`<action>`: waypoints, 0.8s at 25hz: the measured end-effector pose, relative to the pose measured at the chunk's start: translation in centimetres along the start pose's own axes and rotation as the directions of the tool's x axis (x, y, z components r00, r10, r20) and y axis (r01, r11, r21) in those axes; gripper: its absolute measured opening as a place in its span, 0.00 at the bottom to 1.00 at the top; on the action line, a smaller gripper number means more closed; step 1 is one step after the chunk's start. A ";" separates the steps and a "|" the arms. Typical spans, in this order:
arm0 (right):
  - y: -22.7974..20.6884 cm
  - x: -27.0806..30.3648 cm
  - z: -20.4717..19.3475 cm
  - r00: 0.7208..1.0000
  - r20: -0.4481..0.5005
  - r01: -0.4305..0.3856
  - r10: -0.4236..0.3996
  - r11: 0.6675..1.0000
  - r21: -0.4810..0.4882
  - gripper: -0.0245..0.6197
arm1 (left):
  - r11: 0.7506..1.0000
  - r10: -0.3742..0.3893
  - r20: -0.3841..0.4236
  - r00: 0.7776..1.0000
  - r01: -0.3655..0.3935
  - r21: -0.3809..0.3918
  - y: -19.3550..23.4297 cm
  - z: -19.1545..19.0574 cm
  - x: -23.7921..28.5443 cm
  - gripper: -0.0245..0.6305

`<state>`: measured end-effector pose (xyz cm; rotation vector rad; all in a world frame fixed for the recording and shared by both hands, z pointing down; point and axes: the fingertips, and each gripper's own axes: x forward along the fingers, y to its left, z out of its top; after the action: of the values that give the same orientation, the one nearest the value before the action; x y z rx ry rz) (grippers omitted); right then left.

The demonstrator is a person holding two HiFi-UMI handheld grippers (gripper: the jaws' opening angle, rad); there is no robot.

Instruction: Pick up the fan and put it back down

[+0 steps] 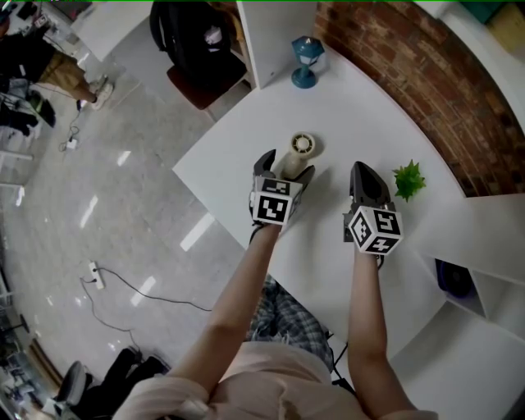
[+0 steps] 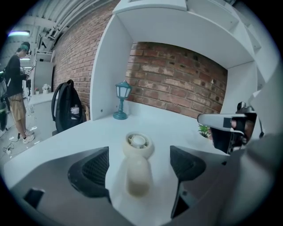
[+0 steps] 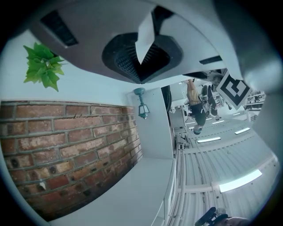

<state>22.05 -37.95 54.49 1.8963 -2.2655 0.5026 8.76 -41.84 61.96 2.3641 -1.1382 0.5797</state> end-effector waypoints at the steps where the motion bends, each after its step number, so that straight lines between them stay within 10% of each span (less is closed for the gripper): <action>1: 0.1 -0.1 0.1 1.000 0.001 0.001 -0.001 1.000 0.000 0.06 | 1.000 0.001 0.007 1.000 -0.001 -0.003 0.0 0.2 -0.3 0.66; 14: 0.9 -5.3 4.0 0.995 0.093 0.031 -0.031 1.000 0.005 0.06 | 0.992 -0.051 0.260 0.964 0.078 -0.094 -0.6 8.0 -8.8 0.64; 20: 1.6 -9.9 7.1 0.985 0.166 0.048 -0.048 0.999 0.002 0.06 | 0.996 -0.075 0.378 0.923 0.084 -0.009 -2.4 11.5 -14.9 0.28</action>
<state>23.07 -30.99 44.46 2.0575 -2.3116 0.3471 4.21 -37.80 43.96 2.5553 -1.1876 0.0779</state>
